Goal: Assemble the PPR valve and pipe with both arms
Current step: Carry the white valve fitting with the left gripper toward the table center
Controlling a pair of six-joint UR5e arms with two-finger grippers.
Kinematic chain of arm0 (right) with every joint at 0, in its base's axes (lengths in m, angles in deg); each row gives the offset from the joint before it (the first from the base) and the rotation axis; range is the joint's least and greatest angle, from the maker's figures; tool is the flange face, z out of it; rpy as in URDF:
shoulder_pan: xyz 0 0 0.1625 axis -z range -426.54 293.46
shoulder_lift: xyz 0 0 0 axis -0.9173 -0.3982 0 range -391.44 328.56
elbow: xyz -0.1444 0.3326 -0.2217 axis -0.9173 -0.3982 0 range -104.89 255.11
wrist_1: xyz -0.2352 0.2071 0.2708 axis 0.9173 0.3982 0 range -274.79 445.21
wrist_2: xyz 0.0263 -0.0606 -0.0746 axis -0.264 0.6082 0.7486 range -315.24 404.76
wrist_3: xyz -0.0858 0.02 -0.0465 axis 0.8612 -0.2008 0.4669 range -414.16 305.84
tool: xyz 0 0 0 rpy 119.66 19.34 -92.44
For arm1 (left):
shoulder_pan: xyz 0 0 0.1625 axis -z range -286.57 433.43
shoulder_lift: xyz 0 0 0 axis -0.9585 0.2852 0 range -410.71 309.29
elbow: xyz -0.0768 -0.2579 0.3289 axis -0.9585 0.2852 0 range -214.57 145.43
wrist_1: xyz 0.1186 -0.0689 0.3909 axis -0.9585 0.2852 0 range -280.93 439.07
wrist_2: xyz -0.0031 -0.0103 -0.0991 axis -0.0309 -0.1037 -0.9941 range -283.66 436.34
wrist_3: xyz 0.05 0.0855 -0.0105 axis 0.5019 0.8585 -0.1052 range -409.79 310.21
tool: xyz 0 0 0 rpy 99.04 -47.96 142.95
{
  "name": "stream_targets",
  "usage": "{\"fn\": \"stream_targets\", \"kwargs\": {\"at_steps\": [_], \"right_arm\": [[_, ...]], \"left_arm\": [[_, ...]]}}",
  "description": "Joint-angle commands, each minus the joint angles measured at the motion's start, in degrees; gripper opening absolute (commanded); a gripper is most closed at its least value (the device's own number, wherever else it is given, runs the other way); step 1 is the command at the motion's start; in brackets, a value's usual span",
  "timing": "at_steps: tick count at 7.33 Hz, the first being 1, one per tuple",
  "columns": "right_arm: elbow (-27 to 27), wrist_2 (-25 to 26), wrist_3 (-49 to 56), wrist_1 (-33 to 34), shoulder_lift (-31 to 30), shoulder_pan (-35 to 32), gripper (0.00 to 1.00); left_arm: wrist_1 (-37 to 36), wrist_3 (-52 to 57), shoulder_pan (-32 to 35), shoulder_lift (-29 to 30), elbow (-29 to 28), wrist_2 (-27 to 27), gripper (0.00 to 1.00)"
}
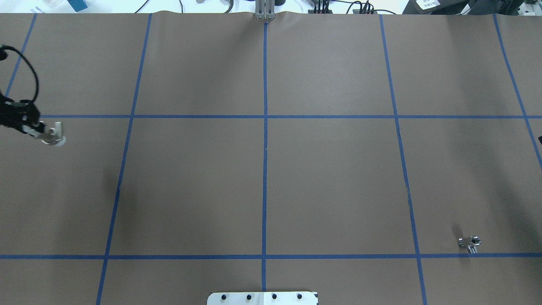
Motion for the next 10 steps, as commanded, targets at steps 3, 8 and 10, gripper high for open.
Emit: {"fn": "stream_targets", "kwargs": {"at_steps": [3,8,10], "right_arm": [[-0.1,0.3,0.05,-2.37,-0.09,0.03,0.99],[-0.1,0.21,-0.04,-2.37,-0.36,0.03,0.99],[-0.1,0.21,-0.03,-2.37,-0.45,0.12,0.99]], "left_arm": [[-7.28,-36.01,-22.44,29.3,-6.64,11.77,0.0],[-6.97,-45.89,-28.41,43.44,-21.63,17.66,0.0],[-6.61,-45.81,-29.3,45.89,-24.95,17.78,0.0]]}}
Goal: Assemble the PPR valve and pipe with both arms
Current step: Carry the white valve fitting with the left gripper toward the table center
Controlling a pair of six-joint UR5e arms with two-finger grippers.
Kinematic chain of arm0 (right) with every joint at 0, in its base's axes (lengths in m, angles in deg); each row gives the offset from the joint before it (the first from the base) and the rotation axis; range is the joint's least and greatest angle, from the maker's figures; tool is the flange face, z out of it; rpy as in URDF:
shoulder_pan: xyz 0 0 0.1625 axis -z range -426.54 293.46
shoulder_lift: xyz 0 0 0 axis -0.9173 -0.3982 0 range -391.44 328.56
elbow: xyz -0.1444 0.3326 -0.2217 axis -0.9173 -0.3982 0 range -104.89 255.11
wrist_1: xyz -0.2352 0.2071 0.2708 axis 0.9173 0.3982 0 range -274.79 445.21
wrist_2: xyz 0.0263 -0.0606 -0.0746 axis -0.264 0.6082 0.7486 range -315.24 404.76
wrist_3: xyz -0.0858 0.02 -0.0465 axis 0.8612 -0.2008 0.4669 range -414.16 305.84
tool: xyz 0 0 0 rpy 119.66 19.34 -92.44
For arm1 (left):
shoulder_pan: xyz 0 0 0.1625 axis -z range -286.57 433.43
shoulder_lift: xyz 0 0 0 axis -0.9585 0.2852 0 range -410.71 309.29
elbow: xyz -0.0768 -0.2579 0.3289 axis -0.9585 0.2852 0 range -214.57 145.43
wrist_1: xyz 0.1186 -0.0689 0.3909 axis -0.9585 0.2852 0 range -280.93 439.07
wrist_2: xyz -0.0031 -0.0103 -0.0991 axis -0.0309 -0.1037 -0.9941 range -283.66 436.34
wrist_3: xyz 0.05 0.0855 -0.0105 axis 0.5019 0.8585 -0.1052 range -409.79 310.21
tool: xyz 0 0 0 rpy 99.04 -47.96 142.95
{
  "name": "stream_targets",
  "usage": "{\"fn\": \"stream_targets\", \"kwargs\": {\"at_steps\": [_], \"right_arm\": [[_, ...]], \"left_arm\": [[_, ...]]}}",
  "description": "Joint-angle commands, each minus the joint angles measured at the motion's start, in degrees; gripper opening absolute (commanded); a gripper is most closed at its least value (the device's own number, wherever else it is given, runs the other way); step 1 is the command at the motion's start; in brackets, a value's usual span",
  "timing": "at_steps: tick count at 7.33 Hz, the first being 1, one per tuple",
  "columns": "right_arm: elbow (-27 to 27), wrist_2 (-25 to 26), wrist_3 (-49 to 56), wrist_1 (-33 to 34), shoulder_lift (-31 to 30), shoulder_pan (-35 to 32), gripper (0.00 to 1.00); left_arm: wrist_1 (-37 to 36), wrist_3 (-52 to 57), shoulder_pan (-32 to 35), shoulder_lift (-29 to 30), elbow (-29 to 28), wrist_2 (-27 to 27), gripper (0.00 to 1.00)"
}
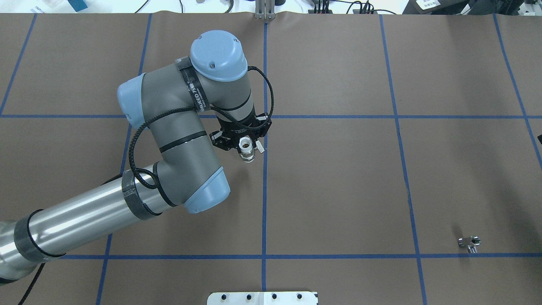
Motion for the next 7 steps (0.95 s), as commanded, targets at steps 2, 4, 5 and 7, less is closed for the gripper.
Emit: {"fn": "stream_targets", "kwargs": {"at_steps": [2,4,5,7], "right_arm": [[-0.18,0.0,-0.03,0.0,-0.03,0.15,0.99],[-0.35,0.0,-0.03,0.0,-0.03,0.24,0.99],[-0.35,0.09,-0.03,0.0,-0.03,0.24,0.99],[-0.44,0.09,-0.03,0.0,-0.03,0.33,0.99]], "left_arm": [[0.41,-0.27,-1.68,2.51,-3.27,0.43,0.0],[2.86,-1.41,-2.04,2.6,-4.85,0.43,0.0],[2.87,-1.42,-2.21,2.6,-4.85,0.43,0.0],[2.87,-1.42,-2.21,2.6,-4.85,0.43,0.0]]}}
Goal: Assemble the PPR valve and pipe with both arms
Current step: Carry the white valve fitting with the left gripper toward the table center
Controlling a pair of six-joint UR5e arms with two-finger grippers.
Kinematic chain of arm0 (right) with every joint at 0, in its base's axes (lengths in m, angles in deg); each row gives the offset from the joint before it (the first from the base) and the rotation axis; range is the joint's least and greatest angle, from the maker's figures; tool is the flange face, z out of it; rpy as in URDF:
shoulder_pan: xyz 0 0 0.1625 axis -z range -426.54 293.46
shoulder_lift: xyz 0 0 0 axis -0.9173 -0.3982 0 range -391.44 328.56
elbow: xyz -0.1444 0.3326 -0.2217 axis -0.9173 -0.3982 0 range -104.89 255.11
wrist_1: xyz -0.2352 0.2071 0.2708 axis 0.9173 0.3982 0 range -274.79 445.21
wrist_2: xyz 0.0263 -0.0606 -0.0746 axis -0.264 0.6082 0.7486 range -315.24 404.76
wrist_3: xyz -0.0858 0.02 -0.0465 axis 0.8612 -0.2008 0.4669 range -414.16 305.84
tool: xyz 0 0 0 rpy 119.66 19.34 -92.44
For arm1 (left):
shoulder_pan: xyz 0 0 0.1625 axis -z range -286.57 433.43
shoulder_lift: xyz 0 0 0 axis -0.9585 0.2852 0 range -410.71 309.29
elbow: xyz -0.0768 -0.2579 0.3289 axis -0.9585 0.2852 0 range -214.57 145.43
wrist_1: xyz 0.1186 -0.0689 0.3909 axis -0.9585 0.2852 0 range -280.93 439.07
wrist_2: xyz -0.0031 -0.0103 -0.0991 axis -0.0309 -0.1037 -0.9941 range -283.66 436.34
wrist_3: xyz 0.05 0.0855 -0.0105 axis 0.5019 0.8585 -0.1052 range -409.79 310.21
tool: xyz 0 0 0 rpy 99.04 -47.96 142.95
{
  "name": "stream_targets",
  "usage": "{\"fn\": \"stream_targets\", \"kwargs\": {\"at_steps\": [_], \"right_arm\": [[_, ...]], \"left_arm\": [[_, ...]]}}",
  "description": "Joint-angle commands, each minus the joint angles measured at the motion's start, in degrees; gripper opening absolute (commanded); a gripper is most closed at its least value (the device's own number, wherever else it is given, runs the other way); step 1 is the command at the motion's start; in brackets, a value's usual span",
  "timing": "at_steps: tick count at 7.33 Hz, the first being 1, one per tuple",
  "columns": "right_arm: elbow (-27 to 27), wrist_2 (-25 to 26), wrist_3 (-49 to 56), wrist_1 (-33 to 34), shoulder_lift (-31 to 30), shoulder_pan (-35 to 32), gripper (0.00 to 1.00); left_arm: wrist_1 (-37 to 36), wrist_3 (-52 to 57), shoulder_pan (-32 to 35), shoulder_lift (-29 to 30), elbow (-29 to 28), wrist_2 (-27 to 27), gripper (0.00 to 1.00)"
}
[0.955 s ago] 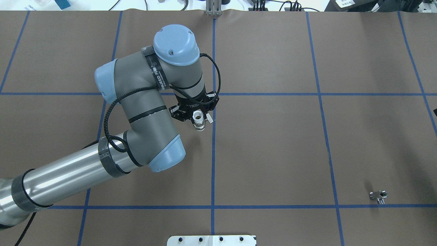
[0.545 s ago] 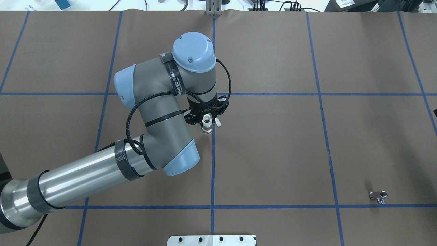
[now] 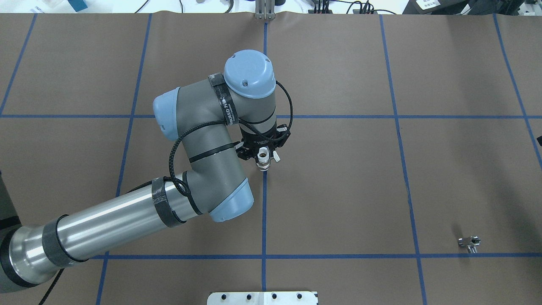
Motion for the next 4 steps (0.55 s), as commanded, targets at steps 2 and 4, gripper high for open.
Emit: {"fn": "stream_targets", "kwargs": {"at_steps": [2,4], "right_arm": [[-0.13,0.01,0.0,0.0,0.01,0.13,0.99],[-0.13,0.01,0.0,0.0,0.01,0.13,0.99]], "left_arm": [[0.06,0.05,-0.22,0.0,-0.04,0.09,0.0],[0.06,0.05,-0.57,-0.09,-0.04,0.09,0.0]]}}
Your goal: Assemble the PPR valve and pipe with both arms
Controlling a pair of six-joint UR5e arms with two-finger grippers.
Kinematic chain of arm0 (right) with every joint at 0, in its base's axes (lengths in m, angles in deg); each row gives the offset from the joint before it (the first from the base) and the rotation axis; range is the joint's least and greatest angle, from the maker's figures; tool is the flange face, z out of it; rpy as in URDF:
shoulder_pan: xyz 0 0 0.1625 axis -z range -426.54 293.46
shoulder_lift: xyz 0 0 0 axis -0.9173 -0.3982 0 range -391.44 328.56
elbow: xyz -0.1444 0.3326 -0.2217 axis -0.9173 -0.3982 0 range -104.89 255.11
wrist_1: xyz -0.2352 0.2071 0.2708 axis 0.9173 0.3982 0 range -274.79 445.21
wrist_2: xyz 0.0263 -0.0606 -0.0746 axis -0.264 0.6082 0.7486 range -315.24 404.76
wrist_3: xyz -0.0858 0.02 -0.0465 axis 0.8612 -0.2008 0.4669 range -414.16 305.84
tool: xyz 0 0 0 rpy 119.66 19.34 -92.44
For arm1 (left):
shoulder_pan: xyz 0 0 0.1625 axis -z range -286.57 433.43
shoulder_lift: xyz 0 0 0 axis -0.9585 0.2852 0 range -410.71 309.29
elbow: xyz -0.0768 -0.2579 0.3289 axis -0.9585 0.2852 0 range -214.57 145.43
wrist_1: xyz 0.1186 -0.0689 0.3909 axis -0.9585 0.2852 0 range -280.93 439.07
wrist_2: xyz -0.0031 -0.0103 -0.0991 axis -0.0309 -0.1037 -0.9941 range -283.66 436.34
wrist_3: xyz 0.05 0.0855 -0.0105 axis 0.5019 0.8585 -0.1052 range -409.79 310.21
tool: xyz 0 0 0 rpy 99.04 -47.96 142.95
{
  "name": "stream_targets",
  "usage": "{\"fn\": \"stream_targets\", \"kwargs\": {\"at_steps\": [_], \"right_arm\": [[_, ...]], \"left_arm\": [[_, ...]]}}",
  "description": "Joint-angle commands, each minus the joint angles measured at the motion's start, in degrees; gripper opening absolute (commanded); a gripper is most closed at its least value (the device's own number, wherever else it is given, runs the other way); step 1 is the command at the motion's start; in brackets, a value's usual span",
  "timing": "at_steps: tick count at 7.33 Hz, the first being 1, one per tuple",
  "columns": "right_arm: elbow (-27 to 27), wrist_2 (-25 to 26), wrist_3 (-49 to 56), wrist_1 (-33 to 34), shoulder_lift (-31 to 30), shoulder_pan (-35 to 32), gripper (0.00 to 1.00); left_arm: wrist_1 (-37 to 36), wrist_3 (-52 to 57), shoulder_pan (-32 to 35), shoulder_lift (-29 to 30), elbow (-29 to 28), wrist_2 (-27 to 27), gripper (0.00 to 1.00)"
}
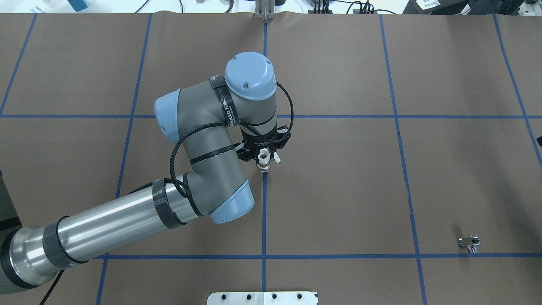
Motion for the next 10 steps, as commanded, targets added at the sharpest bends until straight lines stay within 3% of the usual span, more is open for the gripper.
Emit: {"fn": "stream_targets", "kwargs": {"at_steps": [1,4,7,8,10], "right_arm": [[-0.02,0.0,0.0,-0.01,0.0,0.02,0.99],[-0.02,0.09,0.0,0.08,0.0,0.11,0.99],[-0.02,0.09,0.0,0.08,0.0,0.11,0.99],[-0.02,0.09,0.0,-0.01,0.0,0.11,0.99],[-0.02,0.09,0.0,0.08,-0.09,0.11,0.99]], "left_arm": [[-0.05,0.0,-0.24,-0.13,0.0,0.0,0.0],[0.04,0.0,-0.42,-0.13,0.0,0.0,0.04],[0.04,0.0,-0.68,-0.22,-0.09,0.0,0.15],[0.04,0.0,-0.77,-0.3,-0.09,0.0,0.3],[0.21,0.09,-0.77,-0.3,-0.09,0.0,0.42]]}}
